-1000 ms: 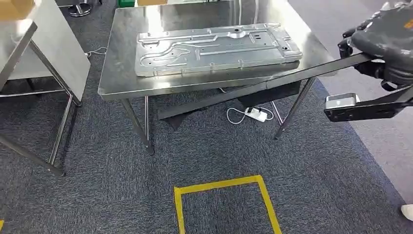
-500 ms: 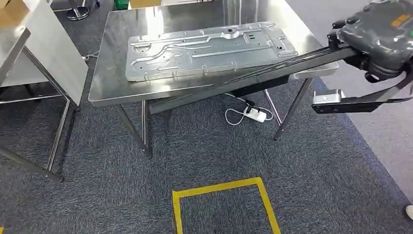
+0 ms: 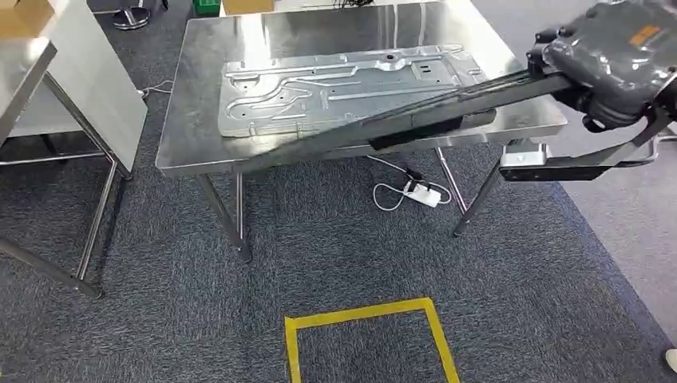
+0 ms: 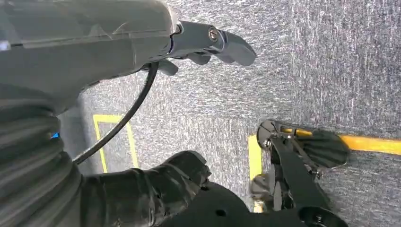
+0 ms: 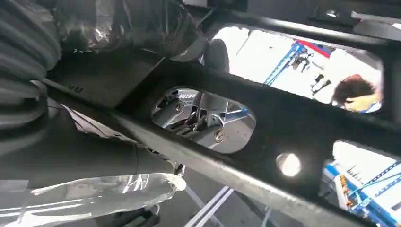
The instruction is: Take the parts from the cabinet and place them on the table.
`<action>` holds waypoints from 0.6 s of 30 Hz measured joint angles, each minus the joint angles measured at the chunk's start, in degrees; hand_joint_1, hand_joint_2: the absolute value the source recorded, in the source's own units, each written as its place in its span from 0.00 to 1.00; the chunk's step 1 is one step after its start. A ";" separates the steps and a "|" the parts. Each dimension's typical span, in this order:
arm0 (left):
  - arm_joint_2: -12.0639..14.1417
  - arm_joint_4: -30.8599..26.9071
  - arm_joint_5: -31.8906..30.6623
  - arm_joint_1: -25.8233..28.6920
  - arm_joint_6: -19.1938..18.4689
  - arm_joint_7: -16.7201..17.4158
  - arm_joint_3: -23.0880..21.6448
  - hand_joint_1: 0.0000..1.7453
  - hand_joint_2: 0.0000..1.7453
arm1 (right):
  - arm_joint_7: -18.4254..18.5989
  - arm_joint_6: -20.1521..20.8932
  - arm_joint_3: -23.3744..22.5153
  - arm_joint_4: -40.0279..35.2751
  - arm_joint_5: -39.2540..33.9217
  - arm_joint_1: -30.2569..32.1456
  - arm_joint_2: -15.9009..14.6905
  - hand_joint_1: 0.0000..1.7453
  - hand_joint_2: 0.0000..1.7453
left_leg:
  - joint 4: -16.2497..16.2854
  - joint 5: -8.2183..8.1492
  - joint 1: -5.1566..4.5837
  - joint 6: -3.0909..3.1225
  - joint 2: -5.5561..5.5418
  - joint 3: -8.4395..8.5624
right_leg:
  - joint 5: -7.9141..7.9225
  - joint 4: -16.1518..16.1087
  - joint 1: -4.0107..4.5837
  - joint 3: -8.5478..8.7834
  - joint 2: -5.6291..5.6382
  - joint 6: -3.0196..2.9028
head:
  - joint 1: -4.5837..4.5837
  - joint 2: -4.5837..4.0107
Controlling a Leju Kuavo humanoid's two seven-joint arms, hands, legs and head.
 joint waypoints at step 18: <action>0.22 -0.04 -0.11 -0.30 0.37 0.68 0.13 0.00 1.00 | -0.55 1.33 -2.60 0.20 -0.72 1.48 -0.07 1.00 1.00 | 0.76 0.27 -0.94 0.70 0.50 -1.71 | -3.29 -1.69 0.78 2.92 0.62 -2.33 | -0.18 0.00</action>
